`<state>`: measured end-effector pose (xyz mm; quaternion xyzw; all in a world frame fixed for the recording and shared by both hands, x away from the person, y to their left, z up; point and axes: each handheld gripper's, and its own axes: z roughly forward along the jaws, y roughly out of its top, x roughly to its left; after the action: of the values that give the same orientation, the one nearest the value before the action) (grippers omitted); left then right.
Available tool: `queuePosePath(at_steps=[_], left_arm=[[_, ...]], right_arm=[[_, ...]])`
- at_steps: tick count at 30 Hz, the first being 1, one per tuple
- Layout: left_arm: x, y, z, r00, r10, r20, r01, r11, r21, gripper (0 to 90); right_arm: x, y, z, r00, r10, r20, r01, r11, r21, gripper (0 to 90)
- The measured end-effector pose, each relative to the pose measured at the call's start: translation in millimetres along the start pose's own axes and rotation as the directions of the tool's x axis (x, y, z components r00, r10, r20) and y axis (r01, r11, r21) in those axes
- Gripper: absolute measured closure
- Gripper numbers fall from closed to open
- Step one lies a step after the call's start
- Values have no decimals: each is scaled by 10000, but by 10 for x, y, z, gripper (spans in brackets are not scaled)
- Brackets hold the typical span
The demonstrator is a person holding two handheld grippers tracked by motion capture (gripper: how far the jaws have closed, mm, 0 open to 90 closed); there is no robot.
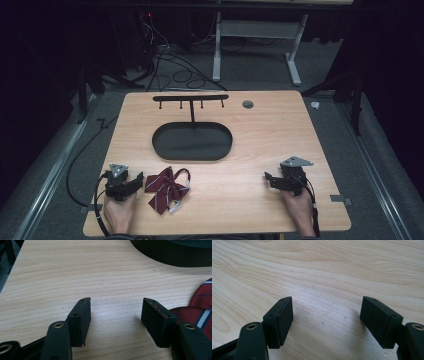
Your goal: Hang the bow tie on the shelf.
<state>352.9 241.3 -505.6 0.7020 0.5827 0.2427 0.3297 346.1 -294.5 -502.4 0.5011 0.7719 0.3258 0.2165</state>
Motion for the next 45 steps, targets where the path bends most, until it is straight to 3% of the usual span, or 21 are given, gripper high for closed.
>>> queuePosePath(at_steps=[6,22,34,45], left_arm=[[-14,13,-46,9997,-40,239,42,10000,-91,421],[-159,213,-278,9937,701,872,-657,9965,-524,437],[-360,320,-368,9769,1192,1772,-1090,9918,-663,442],[-540,376,-373,9626,1572,2208,-1465,9871,-640,446]], right_arm=[[0,0,0,10000,2,0,-2,10000,3,281],[0,0,0,10000,3,3,-3,10000,0,281],[0,0,0,10000,1,3,-1,10000,0,281],[0,0,0,10000,0,0,0,10000,0,281]])
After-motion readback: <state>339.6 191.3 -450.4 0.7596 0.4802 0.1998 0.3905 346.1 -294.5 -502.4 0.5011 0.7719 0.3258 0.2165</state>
